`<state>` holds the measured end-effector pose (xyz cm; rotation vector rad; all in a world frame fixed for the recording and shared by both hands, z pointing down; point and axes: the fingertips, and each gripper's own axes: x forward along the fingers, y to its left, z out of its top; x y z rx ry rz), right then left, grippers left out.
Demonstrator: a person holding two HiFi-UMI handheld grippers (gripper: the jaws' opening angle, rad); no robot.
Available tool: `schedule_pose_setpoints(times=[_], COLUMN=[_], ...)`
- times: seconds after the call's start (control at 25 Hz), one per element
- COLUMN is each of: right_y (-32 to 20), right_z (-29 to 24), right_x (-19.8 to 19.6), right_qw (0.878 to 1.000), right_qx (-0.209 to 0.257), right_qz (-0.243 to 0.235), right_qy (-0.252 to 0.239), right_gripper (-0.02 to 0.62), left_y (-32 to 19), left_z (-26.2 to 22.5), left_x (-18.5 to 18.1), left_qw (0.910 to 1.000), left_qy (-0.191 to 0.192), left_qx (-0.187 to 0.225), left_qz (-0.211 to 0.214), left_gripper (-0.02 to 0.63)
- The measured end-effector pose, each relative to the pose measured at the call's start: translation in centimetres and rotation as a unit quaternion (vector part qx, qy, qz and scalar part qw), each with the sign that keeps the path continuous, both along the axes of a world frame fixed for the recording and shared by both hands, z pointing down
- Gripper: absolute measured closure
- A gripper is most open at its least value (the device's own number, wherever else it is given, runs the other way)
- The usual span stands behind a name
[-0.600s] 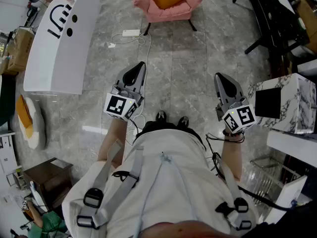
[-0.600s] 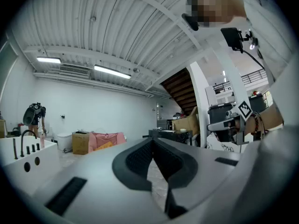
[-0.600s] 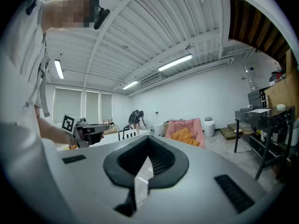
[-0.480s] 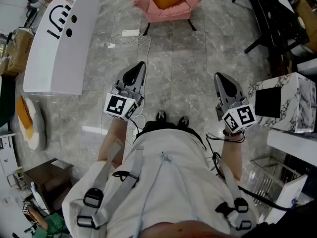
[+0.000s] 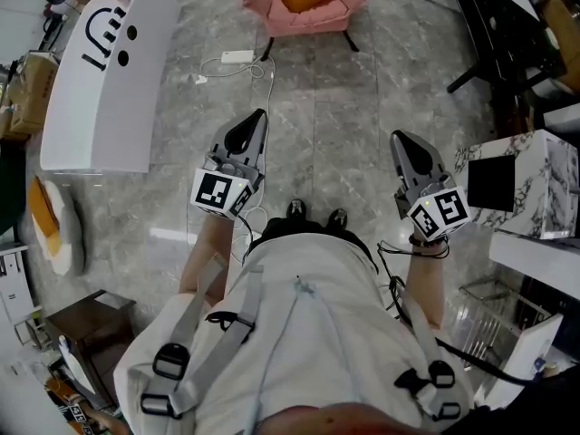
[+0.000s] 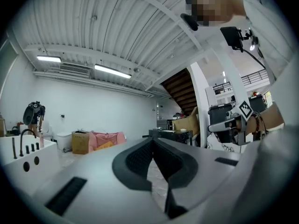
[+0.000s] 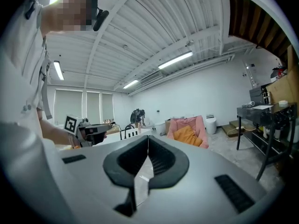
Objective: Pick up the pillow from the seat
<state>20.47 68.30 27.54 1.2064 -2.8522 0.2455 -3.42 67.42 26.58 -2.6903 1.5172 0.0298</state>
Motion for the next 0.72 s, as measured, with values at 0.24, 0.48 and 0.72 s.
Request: schedule_pose_setpoints(times=[0.24, 0.48, 0.72], right_y=[-1.1, -2.5, -5.3], right_z=[0.6, 0.9, 1.4], right_x=[-2.1, -4.5, -5.3], right_qw=[1.000, 0.999, 0.999], right_qx=[-0.014, -0.026, -0.026], right_qz=[0.010, 0.029, 0.029], right_qy=[0.002, 0.005, 0.005], right_gripper=[0.581, 0.581, 0.581], left_y=[-1.1, -3.0, -5.6], left_z=[0.9, 1.4, 2.0], left_x=[-2.5, -5.2, -6.3], left_qw=[0.9999, 0.9997, 0.9993], left_qy=[0.007, 0.005, 0.018], left_qx=[-0.009, -0.015, -0.028], left_qz=[0.001, 0.019, 0.014], left_gripper=[0.598, 0.598, 0.598])
